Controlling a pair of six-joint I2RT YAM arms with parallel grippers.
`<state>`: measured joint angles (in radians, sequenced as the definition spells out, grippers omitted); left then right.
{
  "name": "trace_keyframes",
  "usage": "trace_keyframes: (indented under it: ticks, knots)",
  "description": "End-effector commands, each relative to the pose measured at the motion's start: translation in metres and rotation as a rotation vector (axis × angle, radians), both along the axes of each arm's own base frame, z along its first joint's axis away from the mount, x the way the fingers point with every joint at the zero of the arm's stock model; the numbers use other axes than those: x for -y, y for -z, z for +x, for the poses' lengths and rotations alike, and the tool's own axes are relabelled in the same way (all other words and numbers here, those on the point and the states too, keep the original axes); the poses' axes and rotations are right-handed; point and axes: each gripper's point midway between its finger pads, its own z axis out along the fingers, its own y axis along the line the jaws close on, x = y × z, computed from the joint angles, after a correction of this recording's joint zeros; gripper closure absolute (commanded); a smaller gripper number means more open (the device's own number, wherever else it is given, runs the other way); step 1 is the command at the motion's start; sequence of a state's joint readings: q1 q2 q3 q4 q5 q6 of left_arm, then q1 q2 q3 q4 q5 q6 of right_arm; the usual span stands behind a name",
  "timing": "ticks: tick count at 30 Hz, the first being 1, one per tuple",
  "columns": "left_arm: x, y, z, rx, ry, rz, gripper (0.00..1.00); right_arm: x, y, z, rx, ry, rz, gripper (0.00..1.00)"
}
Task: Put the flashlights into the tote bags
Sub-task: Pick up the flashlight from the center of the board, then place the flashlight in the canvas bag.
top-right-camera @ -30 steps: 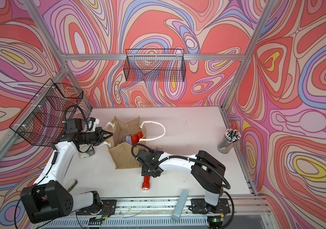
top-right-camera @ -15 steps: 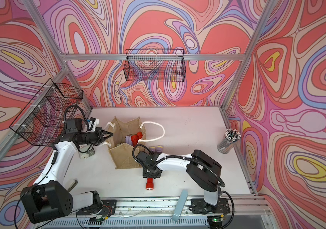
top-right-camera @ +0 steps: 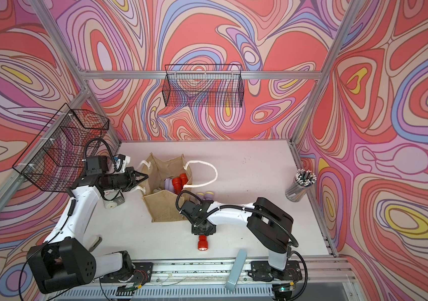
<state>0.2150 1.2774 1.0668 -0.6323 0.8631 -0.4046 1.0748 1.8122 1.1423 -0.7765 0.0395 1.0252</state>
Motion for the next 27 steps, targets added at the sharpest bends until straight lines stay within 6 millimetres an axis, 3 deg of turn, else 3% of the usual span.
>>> trace_keyframes:
  ticks: [1, 6, 13, 18, 22, 27]
  knots:
    - [0.003, -0.006, -0.003, 0.020, 0.012, -0.007, 1.00, 0.045, -0.010, -0.005, 0.026, 0.016, -0.181, 0.74]
    - [0.003, -0.007, -0.003, 0.025, 0.012, -0.007, 1.00, 0.074, -0.050, 0.008, 0.140, 0.074, -0.222, 0.75]
    - [0.004, -0.008, -0.003, 0.027, 0.013, -0.007, 1.00, 0.154, -0.088, 0.024, 0.259, 0.229, -0.294, 0.77]
    - [0.007, -0.011, -0.002, 0.037, 0.025, -0.036, 1.00, 0.198, -0.136, 0.042, 0.396, 0.315, -0.274, 0.78]
    - [0.007, -0.010, -0.001, 0.034, 0.025, -0.045, 1.00, 0.198, -0.197, 0.069, 0.573, 0.327, -0.197, 0.78]
    - [0.008, -0.011, -0.001, 0.040, 0.029, -0.044, 1.00, 0.158, -0.258, 0.108, 0.727, 0.274, -0.041, 0.78]
